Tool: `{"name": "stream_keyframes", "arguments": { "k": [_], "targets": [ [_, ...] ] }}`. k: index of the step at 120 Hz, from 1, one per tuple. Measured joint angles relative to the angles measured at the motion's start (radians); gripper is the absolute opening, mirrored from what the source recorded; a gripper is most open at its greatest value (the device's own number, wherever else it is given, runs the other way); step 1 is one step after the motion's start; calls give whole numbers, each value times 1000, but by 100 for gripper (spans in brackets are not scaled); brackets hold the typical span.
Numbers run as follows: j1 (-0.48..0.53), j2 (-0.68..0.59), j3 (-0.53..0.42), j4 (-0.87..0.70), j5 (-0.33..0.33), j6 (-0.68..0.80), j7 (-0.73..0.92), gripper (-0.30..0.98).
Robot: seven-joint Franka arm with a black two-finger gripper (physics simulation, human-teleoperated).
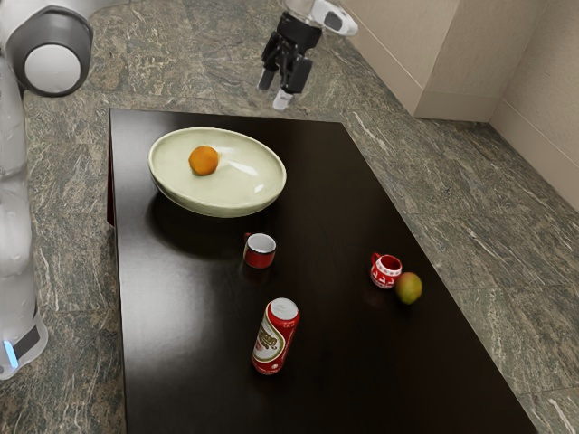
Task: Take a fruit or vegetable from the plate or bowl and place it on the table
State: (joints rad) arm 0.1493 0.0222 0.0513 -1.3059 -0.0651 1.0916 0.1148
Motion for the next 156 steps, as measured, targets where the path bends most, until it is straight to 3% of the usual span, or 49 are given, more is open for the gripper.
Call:
{"name": "stream_keyframes", "arguments": {
  "k": [28, 40, 50, 56, 67, 71, 89, 105, 113, 121, 144, 156],
  "targets": [
    [311, -1, 1, -1, -4, 199, 54, 67],
    [448, -16, -19, 273, -2, 214, 83, 67],
    [554, 31, -47, 312, -2, 220, 124, 67],
    [497, 52, -53, 272, 0, 223, 138, 67],
    [201, 104, -51, 246, 2, 227, 159, 66],
    [137, 121, -45, 239, 2, 226, 166, 66],
    [124, 173, -40, 198, -1, 228, 193, 66],
    [-66, -141, 100, -422, -1, 376, 209, 66],
    [-72, -265, 116, -670, 1, 489, 212, 66],
    [-67, -295, 132, -792, 2, 594, 215, 66],
    [-62, -266, 166, -853, 7, 763, 222, 66],
    [-62, -265, 170, -856, 51, 797, 220, 66]
  ]
}}
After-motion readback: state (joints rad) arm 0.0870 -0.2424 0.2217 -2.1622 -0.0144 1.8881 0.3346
